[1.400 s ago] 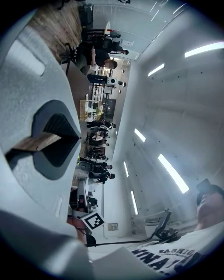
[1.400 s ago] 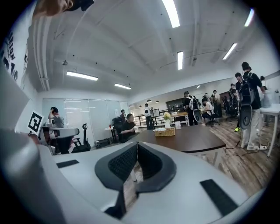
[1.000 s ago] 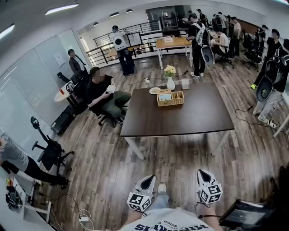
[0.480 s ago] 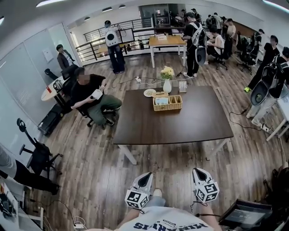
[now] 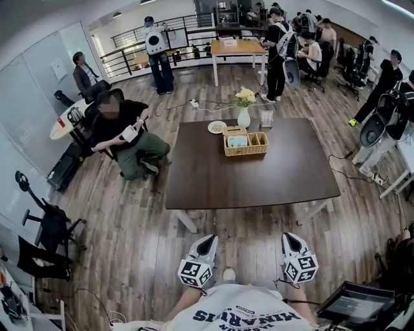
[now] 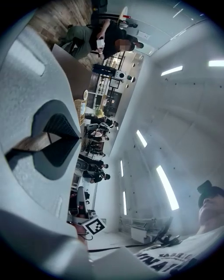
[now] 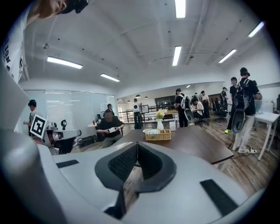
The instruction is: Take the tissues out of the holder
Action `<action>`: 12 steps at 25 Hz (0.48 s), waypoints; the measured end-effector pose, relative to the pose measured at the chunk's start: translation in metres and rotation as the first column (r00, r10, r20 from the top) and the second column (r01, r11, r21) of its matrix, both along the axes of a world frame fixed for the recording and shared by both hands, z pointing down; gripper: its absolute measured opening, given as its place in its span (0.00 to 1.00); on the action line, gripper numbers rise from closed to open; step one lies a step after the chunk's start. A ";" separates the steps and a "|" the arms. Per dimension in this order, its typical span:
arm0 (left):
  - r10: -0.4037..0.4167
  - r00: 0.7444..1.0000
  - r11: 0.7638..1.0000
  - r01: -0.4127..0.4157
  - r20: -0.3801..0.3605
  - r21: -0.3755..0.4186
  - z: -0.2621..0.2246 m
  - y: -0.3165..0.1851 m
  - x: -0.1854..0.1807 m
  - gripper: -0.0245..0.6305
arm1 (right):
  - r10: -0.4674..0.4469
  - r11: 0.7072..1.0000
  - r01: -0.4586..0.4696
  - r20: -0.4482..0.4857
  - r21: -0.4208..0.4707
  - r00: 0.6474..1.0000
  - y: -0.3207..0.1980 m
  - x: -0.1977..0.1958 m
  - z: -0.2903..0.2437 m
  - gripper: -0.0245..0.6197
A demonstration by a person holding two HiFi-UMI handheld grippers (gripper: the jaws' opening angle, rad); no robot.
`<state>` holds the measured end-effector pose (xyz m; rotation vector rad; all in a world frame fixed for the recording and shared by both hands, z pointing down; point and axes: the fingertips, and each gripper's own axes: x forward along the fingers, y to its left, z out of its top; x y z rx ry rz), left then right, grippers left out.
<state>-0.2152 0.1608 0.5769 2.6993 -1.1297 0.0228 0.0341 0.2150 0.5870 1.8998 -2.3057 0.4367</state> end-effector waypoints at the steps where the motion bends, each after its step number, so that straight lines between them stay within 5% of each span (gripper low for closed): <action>1: 0.004 1.000 1.000 -0.004 -0.005 -0.011 0.003 -0.007 -0.003 0.04 | 0.021 1.000 -0.021 0.004 -0.006 1.000 -0.002 0.002 0.003 0.05; 12: 0.056 0.997 0.998 -0.056 0.053 -0.007 0.009 -0.059 0.020 0.04 | 0.100 0.994 -0.100 -0.002 -0.042 0.995 -0.032 0.032 0.022 0.05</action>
